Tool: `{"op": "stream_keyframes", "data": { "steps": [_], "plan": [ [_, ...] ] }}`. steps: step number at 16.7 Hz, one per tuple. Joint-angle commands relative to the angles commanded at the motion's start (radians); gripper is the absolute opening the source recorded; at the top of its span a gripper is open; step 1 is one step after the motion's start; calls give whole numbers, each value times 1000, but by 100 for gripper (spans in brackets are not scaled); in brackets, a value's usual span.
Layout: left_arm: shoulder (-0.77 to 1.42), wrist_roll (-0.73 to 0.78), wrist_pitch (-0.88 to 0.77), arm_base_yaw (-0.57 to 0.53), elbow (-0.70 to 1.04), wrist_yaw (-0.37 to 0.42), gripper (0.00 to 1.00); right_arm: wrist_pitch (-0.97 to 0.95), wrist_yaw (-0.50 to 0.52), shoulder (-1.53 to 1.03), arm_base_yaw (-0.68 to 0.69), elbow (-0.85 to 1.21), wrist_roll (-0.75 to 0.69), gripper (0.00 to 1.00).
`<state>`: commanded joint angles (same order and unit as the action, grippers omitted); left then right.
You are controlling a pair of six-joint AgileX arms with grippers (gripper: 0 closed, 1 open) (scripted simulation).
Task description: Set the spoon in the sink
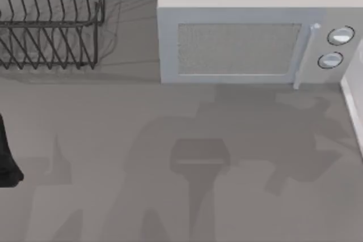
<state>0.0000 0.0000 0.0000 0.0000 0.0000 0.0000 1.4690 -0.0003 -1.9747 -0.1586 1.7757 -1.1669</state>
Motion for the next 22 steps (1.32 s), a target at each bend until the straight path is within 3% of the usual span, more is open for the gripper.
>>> {"op": "stream_keyframes", "data": {
  "steps": [6, 11, 15, 22],
  "plan": [
    [0, 0, 0, 0, 0, 0, 100, 166, -1, -456, -1, 679, 15, 0],
    [0, 0, 0, 0, 0, 0, 100, 239, -1, -704, 1, 1030, 37, 0],
    [0, 0, 0, 0, 0, 0, 100, 255, -1, -777, 2, 1126, 47, 0],
    [0, 0, 0, 0, 0, 0, 100, 215, -1, -750, 1, 1082, 50, 0]
  ]
}}
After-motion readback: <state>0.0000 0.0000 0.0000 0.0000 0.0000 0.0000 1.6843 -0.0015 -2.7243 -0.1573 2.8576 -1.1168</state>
